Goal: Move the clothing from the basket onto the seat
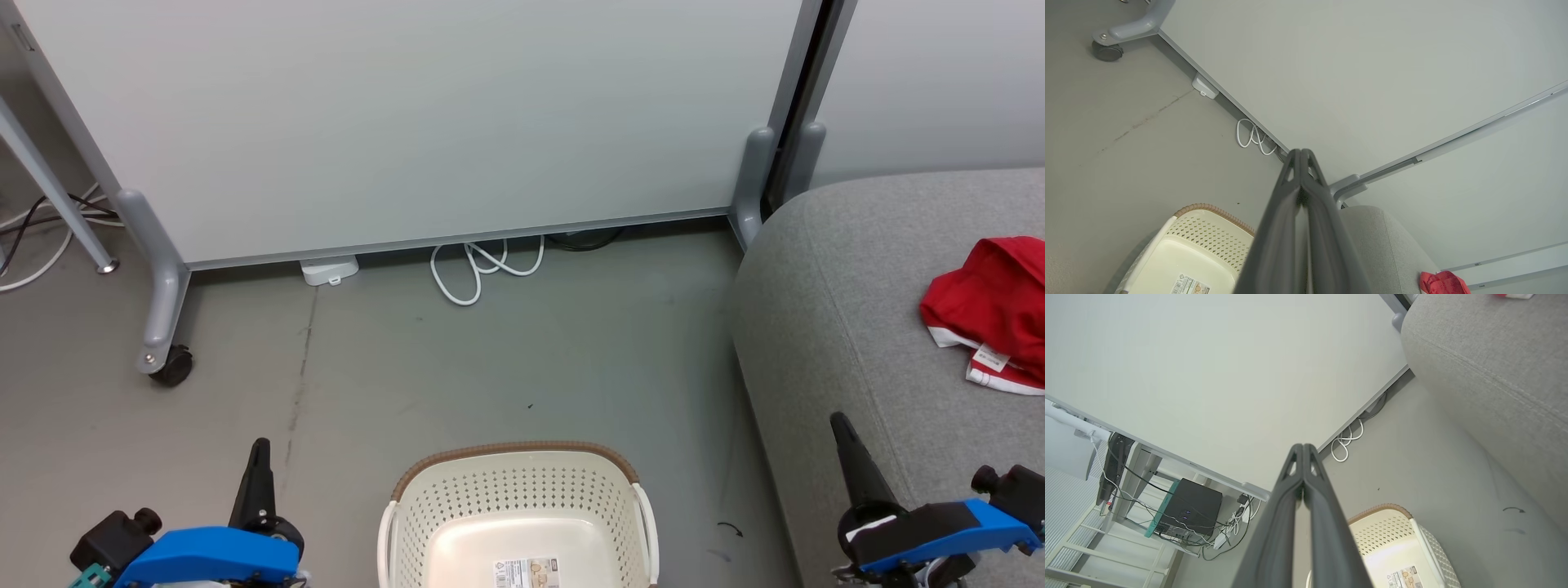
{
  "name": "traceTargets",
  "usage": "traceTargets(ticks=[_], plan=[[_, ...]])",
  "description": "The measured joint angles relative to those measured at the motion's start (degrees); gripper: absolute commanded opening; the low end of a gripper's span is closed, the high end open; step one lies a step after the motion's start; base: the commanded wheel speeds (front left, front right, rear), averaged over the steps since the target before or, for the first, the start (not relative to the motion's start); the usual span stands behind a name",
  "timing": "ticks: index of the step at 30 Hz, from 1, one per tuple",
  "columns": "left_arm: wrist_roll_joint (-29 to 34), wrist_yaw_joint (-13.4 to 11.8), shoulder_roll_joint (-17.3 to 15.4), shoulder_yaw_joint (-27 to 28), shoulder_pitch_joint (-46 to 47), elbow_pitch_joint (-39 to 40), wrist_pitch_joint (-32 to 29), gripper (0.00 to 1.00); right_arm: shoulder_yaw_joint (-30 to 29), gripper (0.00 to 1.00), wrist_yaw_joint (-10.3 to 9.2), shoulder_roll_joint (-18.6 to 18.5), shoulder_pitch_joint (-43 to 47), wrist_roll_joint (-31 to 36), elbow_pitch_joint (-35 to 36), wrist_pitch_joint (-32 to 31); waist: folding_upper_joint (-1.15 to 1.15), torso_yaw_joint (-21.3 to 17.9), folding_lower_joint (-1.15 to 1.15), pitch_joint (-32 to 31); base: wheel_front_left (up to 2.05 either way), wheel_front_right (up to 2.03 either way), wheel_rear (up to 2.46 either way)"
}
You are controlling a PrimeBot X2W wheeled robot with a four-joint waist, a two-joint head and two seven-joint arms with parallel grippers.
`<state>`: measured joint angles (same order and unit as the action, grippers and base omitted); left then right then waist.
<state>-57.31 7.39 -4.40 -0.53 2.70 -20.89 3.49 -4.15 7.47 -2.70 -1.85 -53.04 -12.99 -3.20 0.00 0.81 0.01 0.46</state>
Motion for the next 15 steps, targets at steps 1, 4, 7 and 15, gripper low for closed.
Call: traceTargets(ticks=[1, 4, 7, 15], plan=[[-0.66, 0.00, 0.01, 0.12, 0.06, 0.14, -0.30, 0.00, -0.02, 0.00, 0.00, 0.00, -0.02, -0.58, -0.02, -0.05, 0.00, -0.01, 0.00, 0.00, 0.00, 0.00, 0.00], [-2.41, 0.00, 0.09, 0.48, 0.10, 0.47, -0.78, 0.00, -0.12, 0.00, 0.00, 0.00, -0.23, -2.79, -0.11, -0.23, 0.00, -0.04, 0.00, -0.01, 0.00, 0.00, 0.00], [-4.23, 0.00, 0.19, 0.90, 0.19, 0.80, -1.27, 0.00, -0.24, 0.00, 0.00, 0.00, -0.56, -4.65, -0.13, -0.31, 0.00, -0.07, 0.00, -0.03, 0.00, 0.00, 0.00], [-8.68, 0.00, 0.42, 1.77, 0.79, 1.67, -2.48, 0.00, -0.56, 0.00, 0.00, 0.00, -1.09, -9.78, -0.26, -0.77, 0.00, -0.16, 0.00, -0.05, 0.00, 0.00, 0.00]])
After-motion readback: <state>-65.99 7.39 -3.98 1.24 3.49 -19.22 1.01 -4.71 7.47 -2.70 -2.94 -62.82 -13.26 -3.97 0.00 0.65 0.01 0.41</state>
